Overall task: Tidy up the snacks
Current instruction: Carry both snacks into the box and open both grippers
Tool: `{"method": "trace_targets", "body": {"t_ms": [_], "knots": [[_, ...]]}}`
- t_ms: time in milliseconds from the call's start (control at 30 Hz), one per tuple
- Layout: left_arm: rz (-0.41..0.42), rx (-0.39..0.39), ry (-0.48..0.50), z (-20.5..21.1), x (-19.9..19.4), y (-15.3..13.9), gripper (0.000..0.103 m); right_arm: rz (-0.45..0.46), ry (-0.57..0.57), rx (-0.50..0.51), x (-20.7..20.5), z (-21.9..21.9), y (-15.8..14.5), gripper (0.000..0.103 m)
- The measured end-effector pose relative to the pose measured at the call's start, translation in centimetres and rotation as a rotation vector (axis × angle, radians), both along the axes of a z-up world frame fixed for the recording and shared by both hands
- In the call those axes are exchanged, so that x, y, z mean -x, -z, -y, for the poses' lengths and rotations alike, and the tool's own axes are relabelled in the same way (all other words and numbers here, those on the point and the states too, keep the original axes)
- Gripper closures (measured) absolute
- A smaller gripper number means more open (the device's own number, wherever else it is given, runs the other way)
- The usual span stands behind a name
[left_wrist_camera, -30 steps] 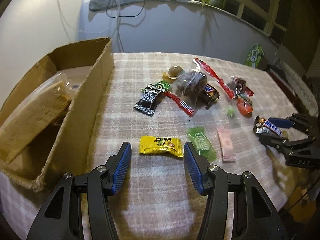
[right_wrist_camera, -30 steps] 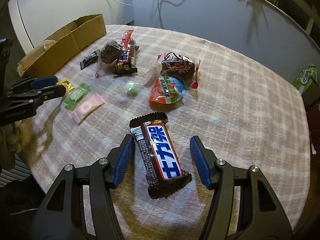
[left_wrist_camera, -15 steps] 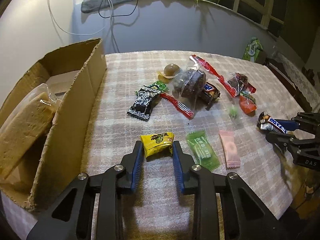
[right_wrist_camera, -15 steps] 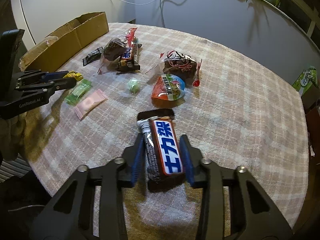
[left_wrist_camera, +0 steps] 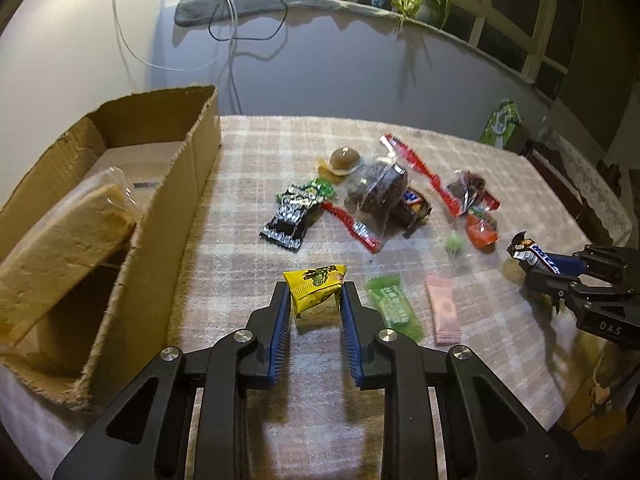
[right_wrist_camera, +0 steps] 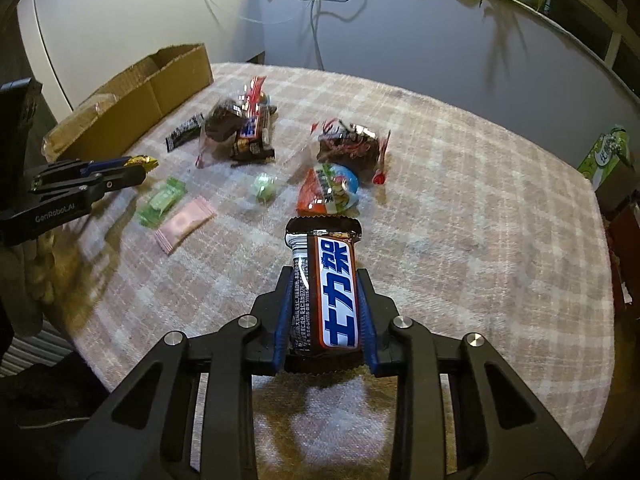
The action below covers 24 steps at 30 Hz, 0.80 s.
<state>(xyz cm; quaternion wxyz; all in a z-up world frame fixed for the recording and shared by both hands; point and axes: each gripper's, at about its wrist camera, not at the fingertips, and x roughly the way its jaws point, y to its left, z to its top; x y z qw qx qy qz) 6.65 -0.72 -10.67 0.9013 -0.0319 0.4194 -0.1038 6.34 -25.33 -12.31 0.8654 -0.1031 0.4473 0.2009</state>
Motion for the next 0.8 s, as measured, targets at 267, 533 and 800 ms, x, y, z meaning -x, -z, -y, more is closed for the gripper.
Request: {"method": "trace_targets", "body": {"t_ms": [267, 533, 800], "knots": [[0.069, 0.035, -0.026, -1.3, 1.2, -2.8, 0.079, 0.042, -0.022, -0.034, -0.1, -1.1, -2.5, 0.073], [0.136, 0.057, -0.097, -4.7, 2.2, -5.2, 0.079, 0.086, -0.101, -0.085, -1.0, -5.1, -5.6, 0.073], [0.164, 0.069, -0.19, -9.0, 3.4, -6.2, 0.079, 0.117, -0.215, -0.104, -3.0, -11.1, -7.9, 0.073]]}}
